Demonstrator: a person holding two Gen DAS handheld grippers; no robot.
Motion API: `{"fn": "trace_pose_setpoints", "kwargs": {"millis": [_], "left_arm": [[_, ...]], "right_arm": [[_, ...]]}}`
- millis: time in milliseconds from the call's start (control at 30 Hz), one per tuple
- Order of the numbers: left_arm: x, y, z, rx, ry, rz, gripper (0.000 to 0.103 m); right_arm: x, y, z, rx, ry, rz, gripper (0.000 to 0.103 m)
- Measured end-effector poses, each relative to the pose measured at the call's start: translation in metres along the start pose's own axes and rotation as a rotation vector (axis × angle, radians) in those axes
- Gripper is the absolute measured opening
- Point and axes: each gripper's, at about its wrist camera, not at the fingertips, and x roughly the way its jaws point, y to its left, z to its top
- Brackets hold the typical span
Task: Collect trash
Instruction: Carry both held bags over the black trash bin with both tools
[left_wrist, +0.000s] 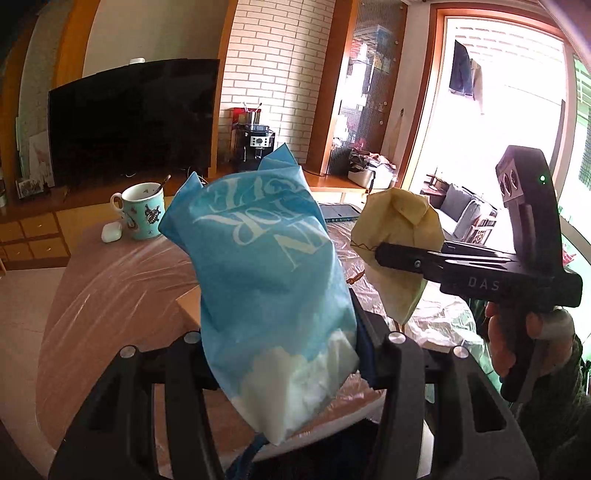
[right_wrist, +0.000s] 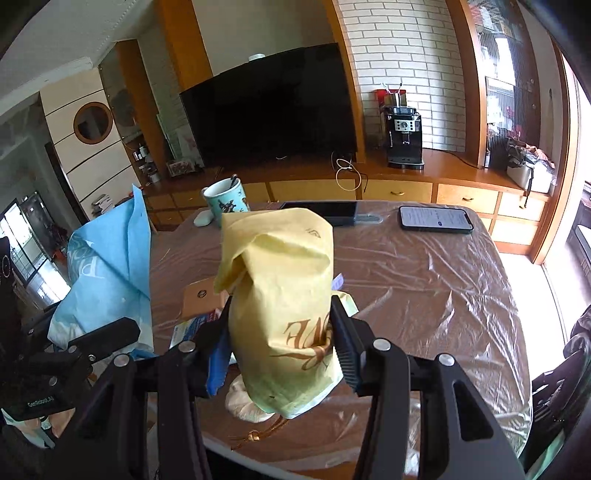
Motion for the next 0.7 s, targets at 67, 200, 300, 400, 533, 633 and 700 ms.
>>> {"fn": "trace_pose_setpoints", "kwargs": {"millis": [67,200,300,400,533,633,700], "left_arm": [[-0.004,-0.001,-0.005,0.008,0.009,-0.004,0.053],[-0.016,-0.004,-0.016,0.032,0.028,-0.020,0.053],[-0.025,-0.008,-0.025,0.055,0.045,-0.026,0.053],[-0.033,-0.011,-0.036,0.073,0.063,-0.035,0.053],[-0.043,-0.015,-0.046,0.100,0.082,-0.047,0.053],[-0.049,-0.018,-0.053,0.111,0.099,-0.066,0.053],[-0.053,-0.020,-0.058,0.124,0.109,-0.073,0.053]], "right_arm": [[-0.005,0.005,-0.006,-0.012,0.006,0.001,0.048],[-0.015,0.018,-0.023,-0.042,0.027,0.014,0.048],[-0.021,0.024,-0.035,-0.053,0.041,0.028,0.048],[-0.027,0.030,-0.050,-0.062,0.060,0.055,0.048],[-0.036,0.036,-0.065,-0.073,0.069,0.067,0.048],[-0.041,0.038,-0.074,-0.073,0.078,0.090,0.048],[-0.043,0.041,-0.079,-0.078,0.084,0.096,0.048]]}}
